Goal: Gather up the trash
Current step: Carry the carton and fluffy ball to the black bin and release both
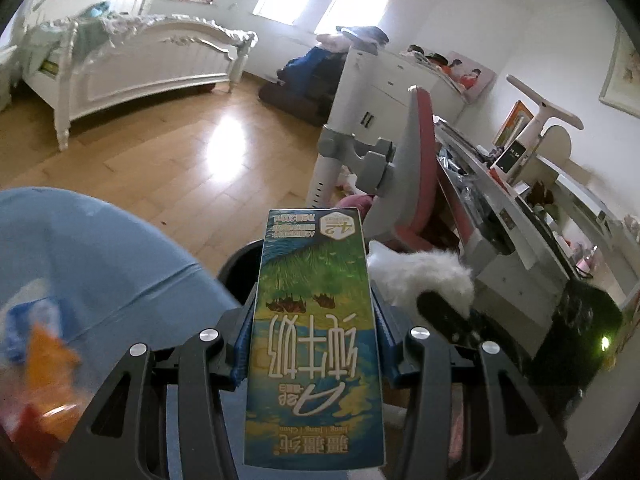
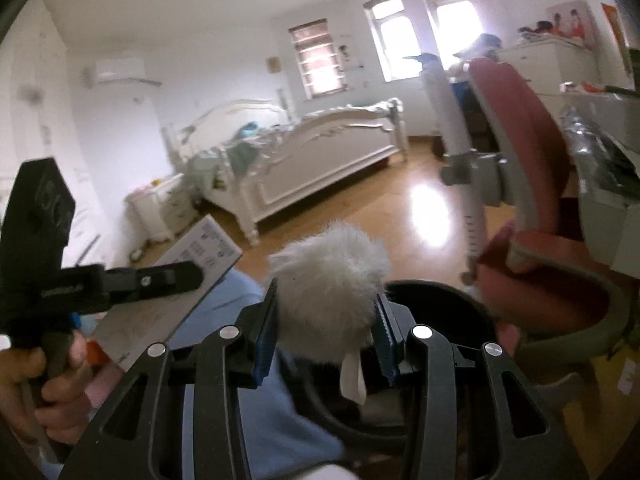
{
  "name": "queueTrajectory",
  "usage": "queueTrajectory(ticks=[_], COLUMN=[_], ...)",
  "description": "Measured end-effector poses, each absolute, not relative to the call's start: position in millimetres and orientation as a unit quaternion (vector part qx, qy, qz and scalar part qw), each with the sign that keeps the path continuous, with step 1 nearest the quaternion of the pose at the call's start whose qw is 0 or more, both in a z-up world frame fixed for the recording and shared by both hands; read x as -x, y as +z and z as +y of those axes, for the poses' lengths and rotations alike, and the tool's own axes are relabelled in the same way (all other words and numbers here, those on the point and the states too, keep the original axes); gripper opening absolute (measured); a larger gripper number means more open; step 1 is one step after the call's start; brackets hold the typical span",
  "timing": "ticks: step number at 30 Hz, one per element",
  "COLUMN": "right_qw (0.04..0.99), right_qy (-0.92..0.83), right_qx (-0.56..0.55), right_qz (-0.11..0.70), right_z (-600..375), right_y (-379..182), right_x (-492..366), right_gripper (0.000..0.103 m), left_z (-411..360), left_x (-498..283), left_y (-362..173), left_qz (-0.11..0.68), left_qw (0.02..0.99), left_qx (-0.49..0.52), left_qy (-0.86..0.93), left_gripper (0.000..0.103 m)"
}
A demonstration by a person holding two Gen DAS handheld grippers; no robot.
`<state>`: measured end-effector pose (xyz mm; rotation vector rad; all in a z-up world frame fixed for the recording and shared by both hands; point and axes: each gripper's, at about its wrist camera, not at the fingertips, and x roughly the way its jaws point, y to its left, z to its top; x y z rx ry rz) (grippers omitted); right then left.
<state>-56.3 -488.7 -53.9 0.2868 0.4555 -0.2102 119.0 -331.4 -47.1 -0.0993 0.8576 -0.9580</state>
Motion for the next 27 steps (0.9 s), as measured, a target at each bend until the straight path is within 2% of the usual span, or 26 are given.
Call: queueTrajectory(ticks=[10,21,24,26,27], right_qw=[0.945,0.935,0.935,0.933,0.932], right_qy=[-0.14,-0.142,-0.141,-0.138,-0.14], right_qx=[-0.148,-0.164,-0.167,-0.172,-0.174], right_qz=[0.257,0.279,0.28,0.285,0.284], right_z=[-525.3,-537.3,-539.0,-540.7,-537.6], right_y=[-96.3,-116.3,-116.8,-117.5,-117.5], right_x=[35.4,26.4,24.1,21.8,23.7], right_gripper=[0.042,0.043,0.047,0.06,0.072], left_z=[-382.3,-407.5,-413.6,-417.3,-417.3], left_x=[-134.0,-146.9,-149.4,-150.1,-149.8], left_y=[-80.9,-98.2,-97.2,-95.5,-94.6], left_qz=[0.427,0.445,0.446,0.447,0.447], left_qw=[0.79,0.784,0.783,0.783,0.785], left_qx=[0.022,0.012,0.011,0.003,0.001], left_qy=[-0.44,-0.432,-0.434,-0.432,-0.429], left_gripper=[0.049,0.049,0.051,0.053,0.064])
